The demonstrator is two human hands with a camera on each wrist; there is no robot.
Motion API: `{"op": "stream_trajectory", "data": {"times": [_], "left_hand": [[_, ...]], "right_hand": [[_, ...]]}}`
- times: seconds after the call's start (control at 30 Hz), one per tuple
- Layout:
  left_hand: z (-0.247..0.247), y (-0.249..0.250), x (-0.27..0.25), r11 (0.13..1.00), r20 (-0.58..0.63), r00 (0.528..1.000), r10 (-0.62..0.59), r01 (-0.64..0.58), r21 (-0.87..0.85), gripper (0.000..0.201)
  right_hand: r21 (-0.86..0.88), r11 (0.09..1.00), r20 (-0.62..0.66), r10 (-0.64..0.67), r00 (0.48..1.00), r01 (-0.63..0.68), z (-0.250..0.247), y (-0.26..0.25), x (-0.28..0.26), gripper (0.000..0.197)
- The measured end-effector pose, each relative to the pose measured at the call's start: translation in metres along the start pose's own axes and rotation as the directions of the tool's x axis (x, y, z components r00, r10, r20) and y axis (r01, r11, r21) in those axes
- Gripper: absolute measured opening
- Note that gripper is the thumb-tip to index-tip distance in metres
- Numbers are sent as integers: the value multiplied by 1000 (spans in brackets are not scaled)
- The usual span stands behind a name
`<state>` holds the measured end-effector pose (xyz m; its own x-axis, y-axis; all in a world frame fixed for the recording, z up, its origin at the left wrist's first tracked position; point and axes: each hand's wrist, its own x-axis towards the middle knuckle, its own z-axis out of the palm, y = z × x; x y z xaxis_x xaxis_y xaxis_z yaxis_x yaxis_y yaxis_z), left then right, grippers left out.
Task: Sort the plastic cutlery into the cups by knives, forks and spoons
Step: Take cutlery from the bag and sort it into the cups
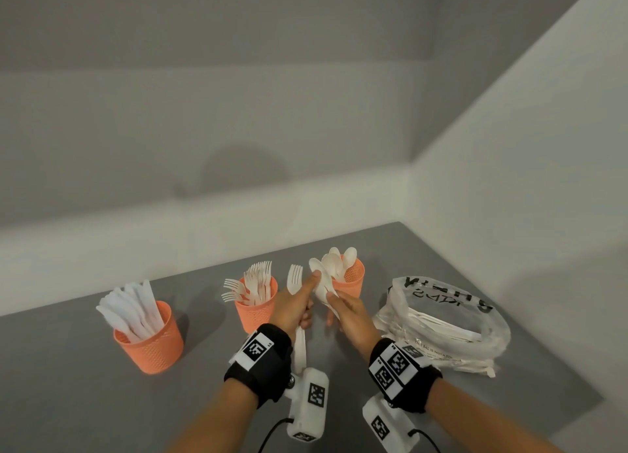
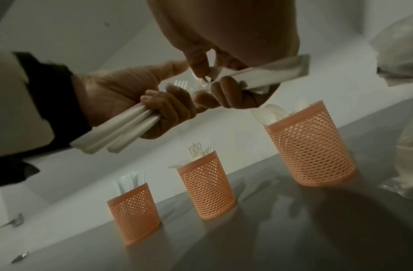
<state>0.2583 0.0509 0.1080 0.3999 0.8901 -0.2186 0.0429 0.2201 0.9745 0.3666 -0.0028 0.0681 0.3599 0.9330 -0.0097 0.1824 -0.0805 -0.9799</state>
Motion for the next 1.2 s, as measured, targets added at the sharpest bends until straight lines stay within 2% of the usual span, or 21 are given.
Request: {"op": "stream_trajectory", "data": {"times": [0.1, 0.27, 0.43, 0.5, 0.6, 0.7, 0.8, 0.93, 1.0, 1.07, 1.17, 1.2], "left_hand": [[6, -2, -3, 999, 9, 999, 41, -41, 29, 38], [6, 3, -2, 989, -33, 994, 100, -96, 114, 35], [2, 13, 1, 978, 13, 991, 133, -133, 161, 32], [1, 14, 3, 971, 29, 990, 137, -140, 193, 28], [1, 14, 5, 968, 38, 991, 125, -131, 216, 20], [4, 13, 7, 962, 81, 987, 139, -154, 228, 9], [9, 12, 13, 917, 36, 971, 237, -236, 322, 5], [17, 12, 22, 854, -70, 919, 387, -328, 404, 15], [23, 15, 25, 839, -65, 900, 431, -373, 396, 10], [27, 21, 25, 869, -74, 902, 426, -384, 312, 15], [19, 28, 30, 933, -179, 919, 351, -326, 154, 26], [12, 30, 35, 943, -223, 917, 331, -310, 125, 30]], "right_hand": [[-14, 1000, 38, -2, 999, 2, 2, -2, -2, 31], [75, 988, 123, 126, 984, -136, -9, -6, -2, 30], [103, 975, 245, 165, 955, -195, -24, -8, 0, 43], [119, 955, 297, 225, 928, -270, -28, -10, 3, 45], [69, 923, 406, 321, 856, -379, -33, -10, 8, 49], [4, 917, 447, 355, 821, -399, -31, -9, 12, 43], [37, 927, 386, 331, 861, -372, -27, -8, 17, 29], [126, 978, 200, 139, 970, -166, -17, -20, 28, 34], [182, 981, 132, 43, 990, -66, -12, -32, 33, 21], [283, 959, 42, 10, 999, -22, -8, -40, 43, 15], [504, 864, -58, 66, 996, -28, -13, -42, 63, 32], [532, 846, -74, 86, 994, -34, -17, -43, 70, 31]]}}
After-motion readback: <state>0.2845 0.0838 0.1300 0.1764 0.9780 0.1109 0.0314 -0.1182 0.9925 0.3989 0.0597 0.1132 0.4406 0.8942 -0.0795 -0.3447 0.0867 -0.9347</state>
